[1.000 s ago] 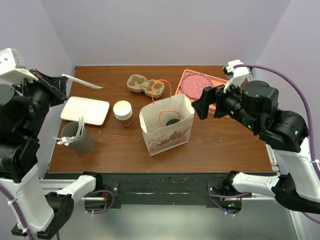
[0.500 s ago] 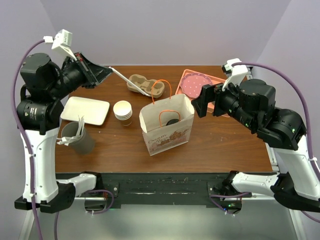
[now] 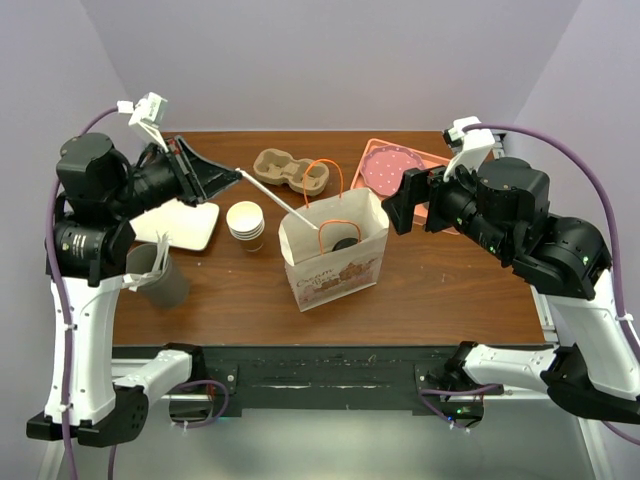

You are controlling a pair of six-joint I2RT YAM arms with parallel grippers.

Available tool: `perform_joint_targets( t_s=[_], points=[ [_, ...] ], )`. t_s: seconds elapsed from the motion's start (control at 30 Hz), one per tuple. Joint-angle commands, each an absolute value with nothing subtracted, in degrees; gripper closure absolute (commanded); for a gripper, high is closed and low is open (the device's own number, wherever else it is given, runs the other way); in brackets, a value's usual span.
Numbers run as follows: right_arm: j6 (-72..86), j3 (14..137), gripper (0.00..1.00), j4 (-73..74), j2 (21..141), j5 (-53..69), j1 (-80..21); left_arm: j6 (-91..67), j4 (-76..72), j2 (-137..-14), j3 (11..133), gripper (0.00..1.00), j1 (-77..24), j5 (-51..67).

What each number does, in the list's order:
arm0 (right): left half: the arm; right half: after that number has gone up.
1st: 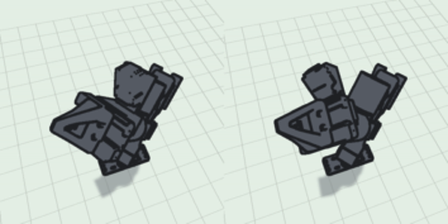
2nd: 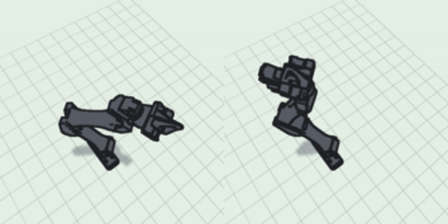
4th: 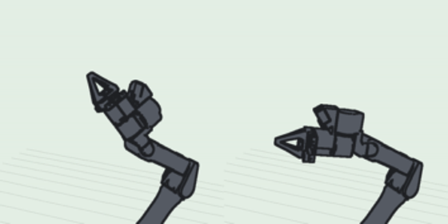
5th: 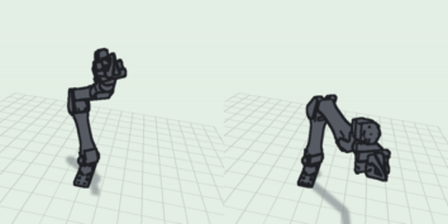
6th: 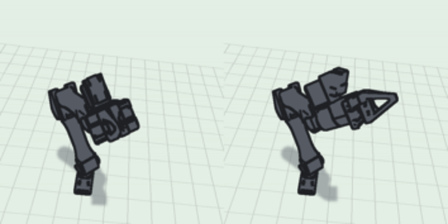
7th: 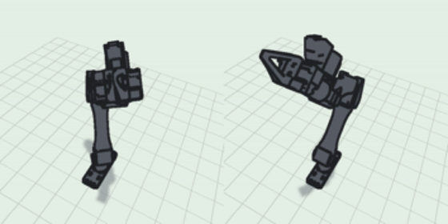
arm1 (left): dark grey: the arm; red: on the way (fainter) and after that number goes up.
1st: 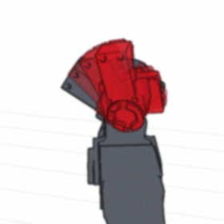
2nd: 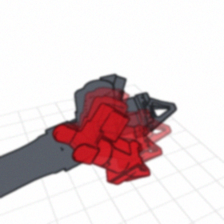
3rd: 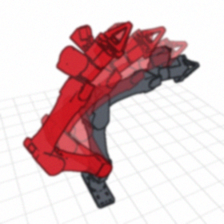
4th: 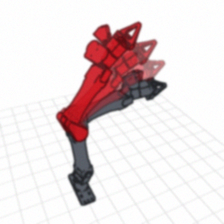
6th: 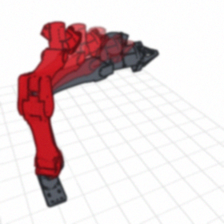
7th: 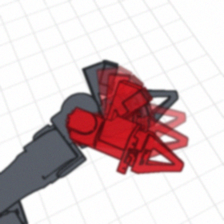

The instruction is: Pack the takeout coffee

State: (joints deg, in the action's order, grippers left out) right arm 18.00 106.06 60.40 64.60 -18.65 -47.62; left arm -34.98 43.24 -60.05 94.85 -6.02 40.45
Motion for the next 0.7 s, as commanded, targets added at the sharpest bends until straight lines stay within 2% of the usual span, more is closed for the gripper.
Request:
perform_joint_targets(
  t_s=[0.0,0.2,0.33,0.43,0.47,0.53,0.67],
  points=[
    [19.16,106.52,0.01,58.89,64.25,-19.87,-47.64,-31.83,46.56,-61.26,95.7,1.0,-5.98,42.72],
    [19.86,105.91,0.02,58.89,63.9,-19.86,-47.64,-26.46,50.71,-61.61,92.12,1.0,-5.98,40.51],
    [20.39,105.65,0.02,59.24,63.46,-20.39,-47.64,-24.7,51.94,-62.05,91.93,0.92,-6.06,39.29],
    [20.74,105.12,0.02,59.32,63.19,-20.39,-47.64,-23.56,52.29,-62.23,92.63,0.77,-6.06,39.11],
    [20.66,104.94,0.01,59.5,63.28,-20.3,-47.64,-23.47,52.21,-62.31,92.72,0.69,-6.06,38.85],
    [20.31,104.94,0.02,59.68,63.37,-19.86,-47.64,-23.38,51.86,-62.58,92.72,0.65,-6.06,38.76],
    [19.52,104.94,0.02,59.06,63.19,-19.25,-47.64,-23.29,50.81,-62.93,92.99,0.47,-6.06,38.58]
  ],
)
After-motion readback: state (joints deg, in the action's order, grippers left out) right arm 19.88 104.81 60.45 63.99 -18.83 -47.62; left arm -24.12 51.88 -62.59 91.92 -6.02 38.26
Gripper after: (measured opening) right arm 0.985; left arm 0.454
